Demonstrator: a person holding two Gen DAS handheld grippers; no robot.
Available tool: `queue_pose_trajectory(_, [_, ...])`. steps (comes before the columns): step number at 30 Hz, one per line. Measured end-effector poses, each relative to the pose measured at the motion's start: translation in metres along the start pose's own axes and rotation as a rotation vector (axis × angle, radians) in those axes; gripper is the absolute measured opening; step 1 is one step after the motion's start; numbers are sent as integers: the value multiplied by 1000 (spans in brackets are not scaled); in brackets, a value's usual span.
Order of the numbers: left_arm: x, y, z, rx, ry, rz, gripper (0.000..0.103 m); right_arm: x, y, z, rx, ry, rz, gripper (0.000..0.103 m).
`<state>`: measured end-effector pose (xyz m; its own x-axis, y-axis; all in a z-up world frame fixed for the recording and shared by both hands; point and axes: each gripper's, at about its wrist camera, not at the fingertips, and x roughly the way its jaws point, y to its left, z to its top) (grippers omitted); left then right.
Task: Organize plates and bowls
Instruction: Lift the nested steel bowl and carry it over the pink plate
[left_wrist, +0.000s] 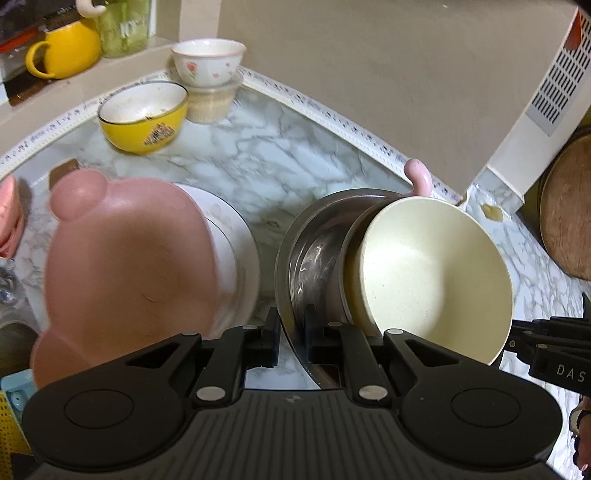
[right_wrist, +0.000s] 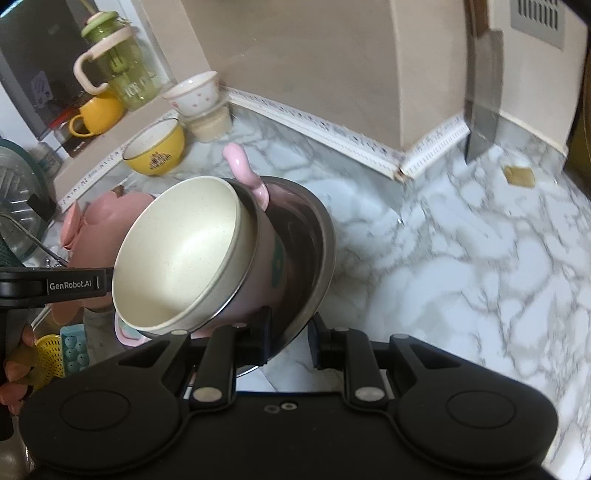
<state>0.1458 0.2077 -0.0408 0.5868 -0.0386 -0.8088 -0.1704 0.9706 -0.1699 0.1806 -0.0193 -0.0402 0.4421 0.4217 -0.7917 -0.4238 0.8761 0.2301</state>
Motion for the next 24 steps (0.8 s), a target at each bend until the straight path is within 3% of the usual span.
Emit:
queue_pose_trajectory(12, [-42, 47, 15, -71, -73, 89, 12, 5, 49, 39, -97, -45, 74, 21])
queue_pose_trajectory(24, [-57, 113, 14, -187, -96, 209, 12, 50, 107, 63, -180, -23, 194, 20])
